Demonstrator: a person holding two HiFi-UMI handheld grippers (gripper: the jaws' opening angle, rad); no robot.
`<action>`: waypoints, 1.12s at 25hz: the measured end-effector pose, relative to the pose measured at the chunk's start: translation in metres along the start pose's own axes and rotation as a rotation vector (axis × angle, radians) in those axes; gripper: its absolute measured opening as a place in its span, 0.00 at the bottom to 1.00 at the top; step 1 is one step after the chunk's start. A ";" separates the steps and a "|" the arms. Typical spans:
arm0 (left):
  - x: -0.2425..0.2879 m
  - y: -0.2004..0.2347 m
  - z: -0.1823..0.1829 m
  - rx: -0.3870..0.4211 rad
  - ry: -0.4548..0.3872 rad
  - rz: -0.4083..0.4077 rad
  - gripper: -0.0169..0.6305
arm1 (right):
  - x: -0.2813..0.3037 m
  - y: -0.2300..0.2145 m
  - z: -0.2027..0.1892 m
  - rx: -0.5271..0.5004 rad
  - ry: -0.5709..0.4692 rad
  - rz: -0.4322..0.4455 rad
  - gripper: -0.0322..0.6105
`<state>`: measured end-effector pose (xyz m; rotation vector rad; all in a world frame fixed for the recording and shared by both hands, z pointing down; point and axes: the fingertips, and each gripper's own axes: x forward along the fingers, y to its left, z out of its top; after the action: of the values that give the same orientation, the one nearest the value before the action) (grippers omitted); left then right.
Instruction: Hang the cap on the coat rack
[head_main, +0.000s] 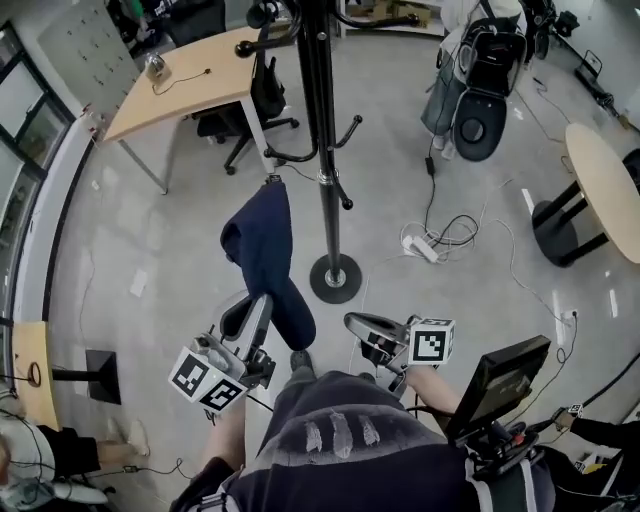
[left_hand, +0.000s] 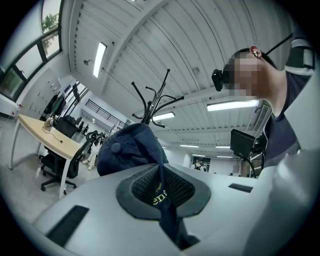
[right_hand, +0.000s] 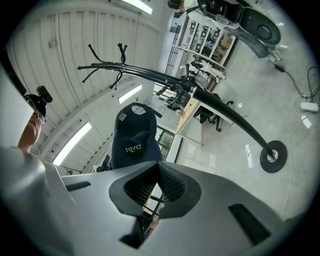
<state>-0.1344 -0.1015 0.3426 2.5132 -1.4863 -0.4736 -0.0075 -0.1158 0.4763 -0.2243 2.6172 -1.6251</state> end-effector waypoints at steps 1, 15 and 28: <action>-0.002 0.011 0.005 0.004 -0.006 -0.012 0.06 | 0.012 0.000 0.003 -0.007 -0.005 -0.009 0.06; 0.013 0.120 0.091 0.118 -0.105 -0.138 0.06 | 0.115 0.001 0.007 0.010 -0.069 -0.039 0.06; 0.081 0.121 0.195 0.353 -0.267 -0.140 0.06 | 0.102 -0.016 0.057 -0.011 -0.065 -0.029 0.06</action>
<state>-0.2671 -0.2300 0.1839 2.9407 -1.6136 -0.6402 -0.0996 -0.1891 0.4687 -0.3108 2.5875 -1.5841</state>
